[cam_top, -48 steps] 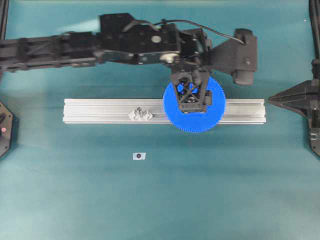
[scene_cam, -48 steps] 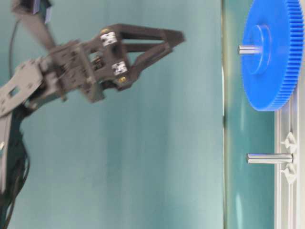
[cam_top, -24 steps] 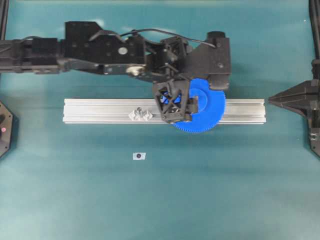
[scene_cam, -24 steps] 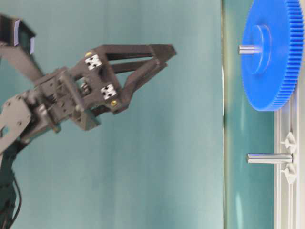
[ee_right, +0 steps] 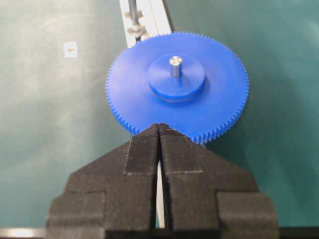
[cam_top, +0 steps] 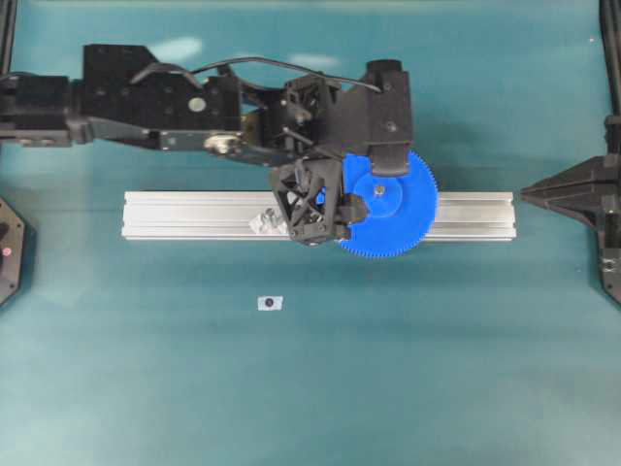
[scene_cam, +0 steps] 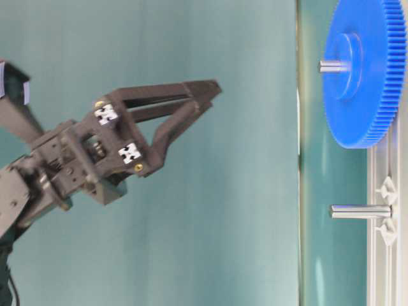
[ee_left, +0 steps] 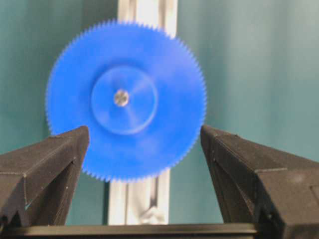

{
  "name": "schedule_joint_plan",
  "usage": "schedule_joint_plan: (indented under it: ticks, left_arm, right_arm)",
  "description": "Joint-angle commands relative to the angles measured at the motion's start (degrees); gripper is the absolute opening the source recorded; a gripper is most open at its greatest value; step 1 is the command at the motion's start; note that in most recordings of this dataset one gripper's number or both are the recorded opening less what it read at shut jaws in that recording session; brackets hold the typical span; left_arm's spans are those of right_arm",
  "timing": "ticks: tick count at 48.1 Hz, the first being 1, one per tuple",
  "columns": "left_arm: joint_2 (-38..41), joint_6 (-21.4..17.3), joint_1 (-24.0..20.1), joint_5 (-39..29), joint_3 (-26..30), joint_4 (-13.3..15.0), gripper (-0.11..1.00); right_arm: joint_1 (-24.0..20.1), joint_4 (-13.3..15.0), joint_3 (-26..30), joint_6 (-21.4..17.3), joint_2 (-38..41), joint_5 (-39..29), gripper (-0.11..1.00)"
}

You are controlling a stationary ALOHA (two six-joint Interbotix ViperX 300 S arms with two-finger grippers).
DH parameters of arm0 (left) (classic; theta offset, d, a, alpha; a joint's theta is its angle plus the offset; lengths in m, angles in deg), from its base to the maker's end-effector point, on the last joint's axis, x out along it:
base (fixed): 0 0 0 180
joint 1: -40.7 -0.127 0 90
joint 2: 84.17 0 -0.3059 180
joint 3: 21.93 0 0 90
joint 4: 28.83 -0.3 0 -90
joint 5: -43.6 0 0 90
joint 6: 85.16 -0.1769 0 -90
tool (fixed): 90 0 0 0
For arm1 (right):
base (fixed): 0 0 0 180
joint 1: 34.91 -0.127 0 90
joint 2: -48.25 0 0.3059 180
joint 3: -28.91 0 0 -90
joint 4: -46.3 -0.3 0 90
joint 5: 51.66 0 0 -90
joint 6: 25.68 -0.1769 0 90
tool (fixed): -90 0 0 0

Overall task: Insert the large gear onto the shaft.
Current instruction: 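Withdraw the open left gripper away from the seated gear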

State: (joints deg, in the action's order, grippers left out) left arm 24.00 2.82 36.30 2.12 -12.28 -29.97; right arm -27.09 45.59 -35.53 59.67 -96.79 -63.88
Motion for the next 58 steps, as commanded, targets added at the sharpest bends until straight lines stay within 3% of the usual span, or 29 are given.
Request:
schedule_joint_plan:
  ticks: [1, 18, 34, 58]
  left_arm:
    - [-3.3, 0.5, 0.2, 2.0, -1.1, -0.2, 0.88]
    - [-8.3, 3.9, 0.5, 6.8, -9.0, -0.2, 0.88]
    - [-12.3, 4.0, 0.6, 11.5, -14.7, -0.2, 0.87]
    - [-14.3, 4.0, 1.0, 13.3, -18.5, -0.2, 0.87]
  right_arm:
    - [0.1, 0.1, 0.6, -0.5, 0.4, 0.3, 0.03]
    - [0.1, 0.0, 0.7, -0.5, 0.4, 0.1, 0.03]
    - [0.1, 0.0, 0.7, -0.5, 0.4, -0.4, 0.03]
    - [0.2, 0.0, 0.7, -0.6, 0.3, -0.4, 0.03]
